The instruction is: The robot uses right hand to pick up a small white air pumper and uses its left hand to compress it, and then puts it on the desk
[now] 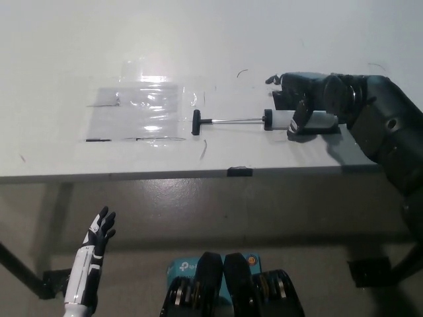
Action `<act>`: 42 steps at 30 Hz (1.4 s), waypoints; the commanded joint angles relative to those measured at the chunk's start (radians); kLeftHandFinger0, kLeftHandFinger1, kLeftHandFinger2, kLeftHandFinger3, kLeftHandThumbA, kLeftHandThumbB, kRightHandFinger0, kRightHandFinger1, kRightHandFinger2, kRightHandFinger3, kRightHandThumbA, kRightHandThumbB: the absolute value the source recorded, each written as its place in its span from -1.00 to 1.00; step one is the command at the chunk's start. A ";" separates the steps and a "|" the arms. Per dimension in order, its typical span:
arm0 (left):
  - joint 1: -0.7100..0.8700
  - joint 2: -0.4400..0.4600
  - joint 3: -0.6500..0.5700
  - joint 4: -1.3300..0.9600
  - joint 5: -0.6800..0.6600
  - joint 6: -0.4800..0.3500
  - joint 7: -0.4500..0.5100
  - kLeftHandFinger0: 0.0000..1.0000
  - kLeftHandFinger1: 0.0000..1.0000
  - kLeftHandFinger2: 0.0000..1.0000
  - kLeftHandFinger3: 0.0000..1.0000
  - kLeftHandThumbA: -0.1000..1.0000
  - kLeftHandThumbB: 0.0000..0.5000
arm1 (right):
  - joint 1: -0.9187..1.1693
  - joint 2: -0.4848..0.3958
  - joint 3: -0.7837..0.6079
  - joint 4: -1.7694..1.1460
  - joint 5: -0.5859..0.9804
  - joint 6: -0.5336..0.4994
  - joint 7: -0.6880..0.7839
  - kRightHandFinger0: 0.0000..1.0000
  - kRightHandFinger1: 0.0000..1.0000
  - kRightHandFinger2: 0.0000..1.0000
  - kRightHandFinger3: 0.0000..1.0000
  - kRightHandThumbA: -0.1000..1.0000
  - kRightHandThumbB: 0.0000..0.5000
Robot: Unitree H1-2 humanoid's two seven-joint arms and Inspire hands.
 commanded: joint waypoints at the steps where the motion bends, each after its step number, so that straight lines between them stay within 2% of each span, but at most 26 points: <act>1: -0.007 0.006 0.004 -0.027 0.005 -0.019 0.021 1.00 1.00 1.00 1.00 1.00 -0.63 | -0.072 -0.003 0.003 0.015 -0.004 0.007 0.071 1.00 0.99 0.94 0.90 1.00 0.74; 3: -0.006 0.006 0.003 -0.030 0.014 -0.016 0.024 1.00 1.00 1.00 1.00 1.00 -0.62 | -0.074 -0.001 0.002 0.022 -0.004 0.022 0.083 0.98 0.96 0.91 0.96 1.00 0.74; 4: -0.006 0.006 0.003 -0.034 0.013 -0.009 0.024 1.00 1.00 1.00 1.00 1.00 -0.61 | -0.077 0.000 0.001 0.028 -0.003 0.036 0.094 1.00 1.00 1.00 1.00 1.00 0.77; 6: -0.005 0.006 0.003 -0.033 0.015 -0.011 0.024 1.00 1.00 1.00 1.00 1.00 -0.67 | -0.078 -0.002 -0.007 0.033 0.006 0.042 0.115 1.00 1.00 1.00 1.00 1.00 0.67; 9: -0.007 0.003 0.005 -0.031 0.003 -0.011 0.022 1.00 1.00 1.00 1.00 1.00 -0.67 | -0.078 -0.004 -0.016 0.043 0.015 0.051 0.126 1.00 1.00 1.00 0.95 1.00 0.71; 11: -0.007 0.003 0.005 -0.031 0.002 -0.011 0.021 1.00 1.00 1.00 1.00 1.00 -0.68 | -0.078 -0.004 -0.022 0.047 0.018 0.058 0.132 1.00 1.00 1.00 1.00 0.98 0.72; 19: -0.001 0.014 0.021 -0.044 0.005 -0.002 0.026 1.00 1.00 1.00 1.00 1.00 -0.67 | -0.089 0.025 -0.011 0.070 0.007 0.053 0.135 1.00 1.00 1.00 1.00 1.00 0.68; 23: 0.001 0.012 0.022 -0.043 -0.003 -0.003 0.025 1.00 1.00 1.00 1.00 1.00 -0.69 | -0.083 0.037 -0.005 0.075 0.001 0.062 0.140 1.00 1.00 1.00 1.00 0.99 0.56; 29: -0.006 0.017 0.022 -0.040 0.006 0.000 0.025 1.00 1.00 1.00 1.00 1.00 -0.64 | -0.080 0.044 0.004 0.076 -0.008 0.058 0.134 1.00 1.00 1.00 1.00 1.00 0.55; 31: -0.007 0.017 0.021 -0.037 0.005 -0.007 0.025 1.00 1.00 1.00 1.00 1.00 -0.64 | -0.077 0.047 0.001 0.079 -0.006 0.068 0.118 1.00 1.00 1.00 1.00 0.91 0.59; 32: -0.008 0.018 0.021 -0.035 0.004 -0.010 0.023 1.00 1.00 1.00 1.00 1.00 -0.64 | -0.075 0.048 0.000 0.080 -0.007 0.070 0.105 0.88 0.89 0.90 0.82 0.88 0.59; 33: -0.007 0.018 0.020 -0.035 0.007 -0.011 0.025 1.00 1.00 1.00 1.00 1.00 -0.64 | -0.067 0.051 0.022 0.076 -0.034 0.074 0.054 0.67 0.80 0.88 0.76 0.59 0.12; 34: -0.007 0.018 0.021 -0.038 0.010 -0.010 0.027 1.00 1.00 1.00 1.00 1.00 -0.64 | -0.060 0.054 0.042 0.073 -0.059 0.075 0.003 0.90 1.00 1.00 0.87 0.44 0.18; 35: -0.007 0.018 0.021 -0.038 0.010 -0.009 0.026 1.00 1.00 1.00 1.00 1.00 -0.63 | -0.053 0.058 0.050 0.072 -0.071 0.086 -0.047 0.72 0.84 0.79 0.64 0.03 -0.07; 36: -0.006 0.017 0.021 -0.039 0.011 -0.009 0.028 1.00 1.00 1.00 1.00 1.00 -0.60 | -0.052 0.060 0.069 0.073 -0.086 0.096 -0.064 0.49 0.55 0.45 0.44 -0.34 -0.58; 37: -0.006 0.017 0.021 -0.041 0.017 -0.009 0.030 1.00 1.00 1.00 1.00 1.00 -0.60 | -0.050 0.062 0.078 0.077 -0.093 0.104 -0.070 0.10 0.17 0.09 0.33 -0.86 -0.59; 38: -0.006 0.017 0.020 -0.041 0.023 -0.009 0.033 1.00 1.00 1.00 1.00 1.00 -0.59 | -0.049 0.063 0.081 0.082 -0.091 0.109 -0.069 -0.22 -0.05 -0.01 0.28 -0.99 -0.57; 39: -0.007 0.018 0.020 -0.038 0.030 -0.013 0.035 1.00 1.00 1.00 1.00 1.00 -0.56 | -0.048 0.065 0.085 0.087 -0.089 0.114 -0.072 -0.59 -0.35 -0.25 0.19 -1.00 -0.61; 41: -0.007 0.018 0.020 -0.041 0.036 -0.013 0.037 1.00 1.00 1.00 1.00 1.00 -0.51 | -0.046 0.068 0.079 0.090 -0.078 0.113 -0.084 -0.87 -0.53 -0.35 0.17 -1.00 -0.66; 42: -0.008 0.020 0.022 -0.044 0.035 -0.012 0.036 1.00 1.00 1.00 1.00 1.00 -0.51 | -0.048 0.071 0.075 0.092 -0.073 0.113 -0.091 -0.86 -0.50 -0.35 0.18 -1.00 -0.66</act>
